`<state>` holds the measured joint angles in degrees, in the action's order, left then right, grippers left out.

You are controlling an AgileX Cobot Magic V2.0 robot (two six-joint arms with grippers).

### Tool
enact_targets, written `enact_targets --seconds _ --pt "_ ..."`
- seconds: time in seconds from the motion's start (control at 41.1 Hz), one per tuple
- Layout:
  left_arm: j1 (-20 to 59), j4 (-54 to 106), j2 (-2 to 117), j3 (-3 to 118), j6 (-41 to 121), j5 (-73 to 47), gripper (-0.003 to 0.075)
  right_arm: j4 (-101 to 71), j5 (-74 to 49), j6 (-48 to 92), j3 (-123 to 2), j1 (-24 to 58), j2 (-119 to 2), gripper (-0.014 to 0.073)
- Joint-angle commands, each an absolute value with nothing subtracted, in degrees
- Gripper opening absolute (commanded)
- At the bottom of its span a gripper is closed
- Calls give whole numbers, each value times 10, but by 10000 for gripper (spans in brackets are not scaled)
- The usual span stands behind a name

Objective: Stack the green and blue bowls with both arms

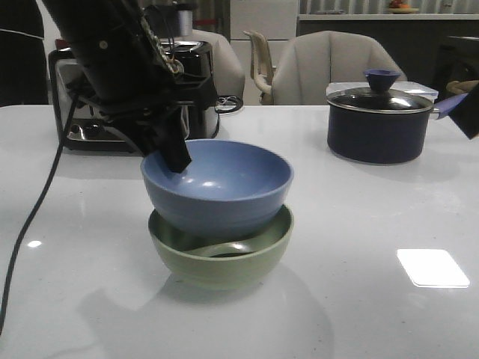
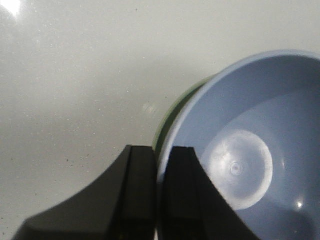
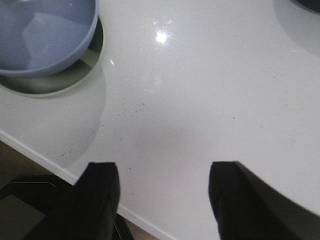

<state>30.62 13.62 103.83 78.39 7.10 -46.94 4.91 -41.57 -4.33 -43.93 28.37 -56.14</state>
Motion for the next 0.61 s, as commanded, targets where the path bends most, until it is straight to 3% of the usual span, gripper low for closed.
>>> enact_targets --seconds 0.0,0.146,0.219,0.584 --pt "310 158 1015 801 71 -448 224 59 -383 -43 -454 283 -552 505" --pt "310 190 1010 801 80 -450 460 59 -383 -43 -454 283 -552 505" --pt "310 197 1002 801 93 -460 513 59 -383 -43 -454 283 -552 505" --pt "310 175 804 780 120 -482 512 59 -383 -43 -454 283 -552 505"
